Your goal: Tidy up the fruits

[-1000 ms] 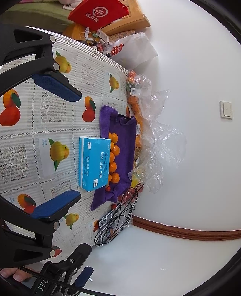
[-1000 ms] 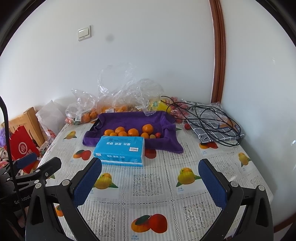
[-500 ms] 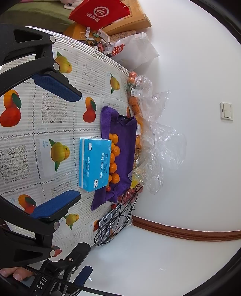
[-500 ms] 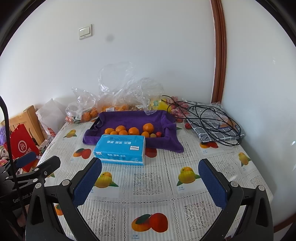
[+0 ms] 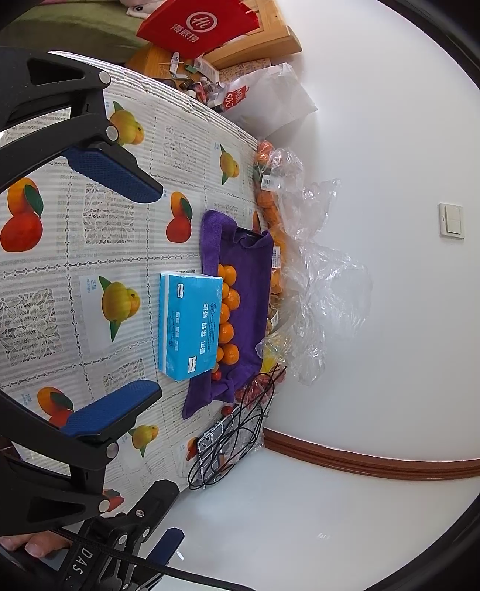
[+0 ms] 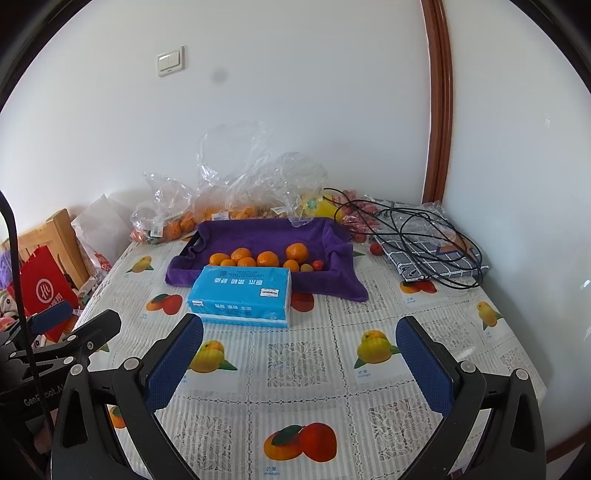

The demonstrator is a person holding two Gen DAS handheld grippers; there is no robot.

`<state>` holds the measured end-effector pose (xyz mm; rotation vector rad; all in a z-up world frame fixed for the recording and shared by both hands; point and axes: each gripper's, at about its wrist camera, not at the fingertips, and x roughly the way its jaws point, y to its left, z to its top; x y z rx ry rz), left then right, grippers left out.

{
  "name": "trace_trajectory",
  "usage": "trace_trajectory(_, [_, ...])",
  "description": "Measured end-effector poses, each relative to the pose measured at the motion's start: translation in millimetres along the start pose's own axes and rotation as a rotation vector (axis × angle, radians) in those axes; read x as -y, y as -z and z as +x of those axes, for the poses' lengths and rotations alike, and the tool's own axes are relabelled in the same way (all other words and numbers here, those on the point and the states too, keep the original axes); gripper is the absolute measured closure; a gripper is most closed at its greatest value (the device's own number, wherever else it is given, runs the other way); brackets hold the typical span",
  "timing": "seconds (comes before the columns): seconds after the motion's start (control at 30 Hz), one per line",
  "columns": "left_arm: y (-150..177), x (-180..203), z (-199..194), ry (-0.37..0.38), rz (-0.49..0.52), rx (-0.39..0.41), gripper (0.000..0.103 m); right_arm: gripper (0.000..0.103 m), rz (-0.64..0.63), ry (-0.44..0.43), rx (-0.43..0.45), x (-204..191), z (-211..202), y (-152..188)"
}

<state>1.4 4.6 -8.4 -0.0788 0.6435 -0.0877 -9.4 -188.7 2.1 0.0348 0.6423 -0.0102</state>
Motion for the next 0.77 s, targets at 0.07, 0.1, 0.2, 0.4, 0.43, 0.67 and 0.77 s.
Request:
trace_trajectory(0.07, [0.0, 0.0, 0.0, 0.002, -0.002, 0.001, 0.006, 0.000, 0.002, 0.001, -0.001, 0.1, -0.4, 0.0])
trace_trajectory(0.1, [-0.2, -0.4, 0.1, 0.003, -0.001, 0.000, 0.006, 0.000, 0.002, 0.000, -0.001, 0.2, -0.6, 0.1])
trace_trajectory(0.2, [0.5, -0.5, -0.3, -0.001, 0.000, 0.002, 0.006, 0.000, 0.000, -0.001, 0.000, 0.5, -0.4, -0.2])
trace_trajectory(0.4, [0.5, -0.3, -0.9, 0.002, -0.001, 0.000, 0.006, 0.000, 0.003, -0.006, 0.002, 1.5, -1.1, -0.3])
trace_trajectory(0.43, [0.5, -0.5, -1.2, 0.003, -0.002, 0.002, 0.006, 0.000, 0.003, -0.005, 0.002, 1.3, -1.3, -0.2])
trace_trajectory(0.67, [1.2, 0.7, -2.4, 0.006, -0.005, 0.004, 0.006, 0.000, 0.004, -0.009, 0.007, -0.2, -3.3, -0.5])
trace_trajectory(0.77, [2.0, 1.7, -2.2, 0.009, -0.007, 0.005, 0.006, 0.000, 0.001, -0.015, 0.011, -1.3, -4.3, -0.3])
